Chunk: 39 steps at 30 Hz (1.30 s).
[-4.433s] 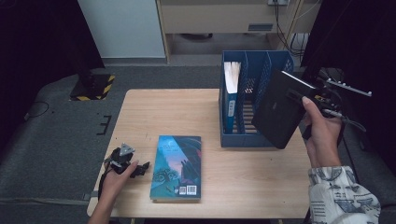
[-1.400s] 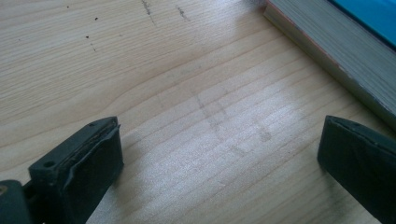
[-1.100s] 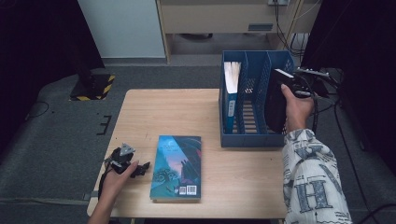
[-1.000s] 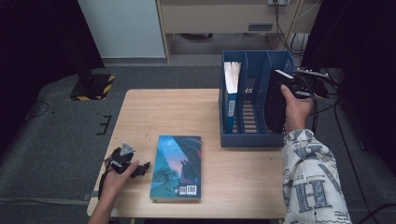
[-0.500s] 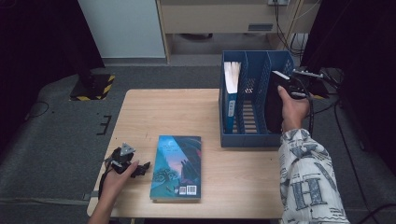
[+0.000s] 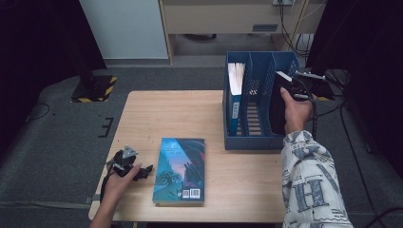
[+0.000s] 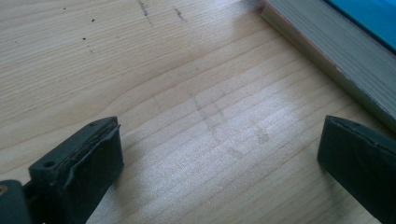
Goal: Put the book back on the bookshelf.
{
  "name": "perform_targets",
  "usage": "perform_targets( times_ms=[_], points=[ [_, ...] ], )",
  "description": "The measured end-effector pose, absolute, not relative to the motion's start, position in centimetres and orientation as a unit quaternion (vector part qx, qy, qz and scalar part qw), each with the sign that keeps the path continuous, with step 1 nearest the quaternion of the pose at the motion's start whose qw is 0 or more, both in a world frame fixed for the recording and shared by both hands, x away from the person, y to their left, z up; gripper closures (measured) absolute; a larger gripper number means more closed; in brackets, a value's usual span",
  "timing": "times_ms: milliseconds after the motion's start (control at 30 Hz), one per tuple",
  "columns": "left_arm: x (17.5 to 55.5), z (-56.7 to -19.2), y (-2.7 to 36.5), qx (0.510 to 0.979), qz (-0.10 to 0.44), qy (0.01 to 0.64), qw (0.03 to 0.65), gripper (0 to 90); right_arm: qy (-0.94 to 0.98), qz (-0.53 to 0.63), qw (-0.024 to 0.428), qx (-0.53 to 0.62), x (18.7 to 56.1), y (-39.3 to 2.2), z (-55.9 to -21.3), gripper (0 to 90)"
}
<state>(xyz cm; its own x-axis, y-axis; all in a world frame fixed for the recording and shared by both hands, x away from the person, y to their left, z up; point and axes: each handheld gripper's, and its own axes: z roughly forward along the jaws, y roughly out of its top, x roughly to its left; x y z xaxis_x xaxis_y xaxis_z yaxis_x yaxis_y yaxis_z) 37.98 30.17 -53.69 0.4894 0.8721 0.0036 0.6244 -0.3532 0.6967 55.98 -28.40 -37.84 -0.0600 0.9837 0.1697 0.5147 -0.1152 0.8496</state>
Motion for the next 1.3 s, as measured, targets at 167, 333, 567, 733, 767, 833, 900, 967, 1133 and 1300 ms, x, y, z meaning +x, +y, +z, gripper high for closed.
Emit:
perform_targets(
  times_ms=[167, 333, 567, 733, 767, 833, 900, 967, 1133, 1300],
  points=[
    [38.0, -53.7, 30.2, 0.802, 0.191, 0.466, 0.321, 0.0, 0.603, 0.412, 0.283, 0.622, 55.8, -28.5, -38.0, 52.7],
    [38.0, -53.7, 30.2, 0.802, 0.191, 0.466, 0.322, 0.0, 0.605, 0.410, 0.285, 0.620, 55.5, -28.6, -38.1, 52.5],
    [38.0, -53.7, 30.2, 0.800, 0.191, 0.467, 0.324, 0.0, 0.614, 0.391, 0.266, 0.631, 54.7, -28.9, -37.9, 52.2],
    [37.9, -53.7, 30.2, 0.801, 0.191, 0.467, 0.323, 0.0, 0.621, 0.384, 0.259, 0.633, 53.8, -29.1, -38.0, 51.9],
    [37.9, -53.7, 30.2, 0.801, 0.191, 0.467, 0.323, 0.0, 0.621, 0.383, 0.255, 0.634, 53.7, -29.1, -38.0, 51.9],
    [37.9, -53.7, 30.2, 0.801, 0.190, 0.467, 0.324, 0.0, 0.624, 0.380, 0.254, 0.633, 53.6, -29.1, -38.0, 51.8],
    [37.9, -53.7, 30.2, 0.801, 0.190, 0.466, 0.323, 0.0, 0.626, 0.379, 0.254, 0.632, 53.4, -29.1, -38.1, 51.7],
    [37.9, -53.7, 30.2, 0.801, 0.191, 0.467, 0.323, 0.0, 0.627, 0.379, 0.253, 0.632, 53.2, -29.0, -38.1, 51.7],
    [37.9, -53.7, 30.2, 0.801, 0.191, 0.466, 0.323, 0.0, 0.632, 0.377, 0.254, 0.628, 52.7, -28.9, -38.3, 51.3],
    [37.9, -53.7, 30.2, 0.801, 0.191, 0.466, 0.324, 0.0, 0.632, 0.378, 0.255, 0.627, 52.1, -28.9, -38.6, 50.7]
  ],
)
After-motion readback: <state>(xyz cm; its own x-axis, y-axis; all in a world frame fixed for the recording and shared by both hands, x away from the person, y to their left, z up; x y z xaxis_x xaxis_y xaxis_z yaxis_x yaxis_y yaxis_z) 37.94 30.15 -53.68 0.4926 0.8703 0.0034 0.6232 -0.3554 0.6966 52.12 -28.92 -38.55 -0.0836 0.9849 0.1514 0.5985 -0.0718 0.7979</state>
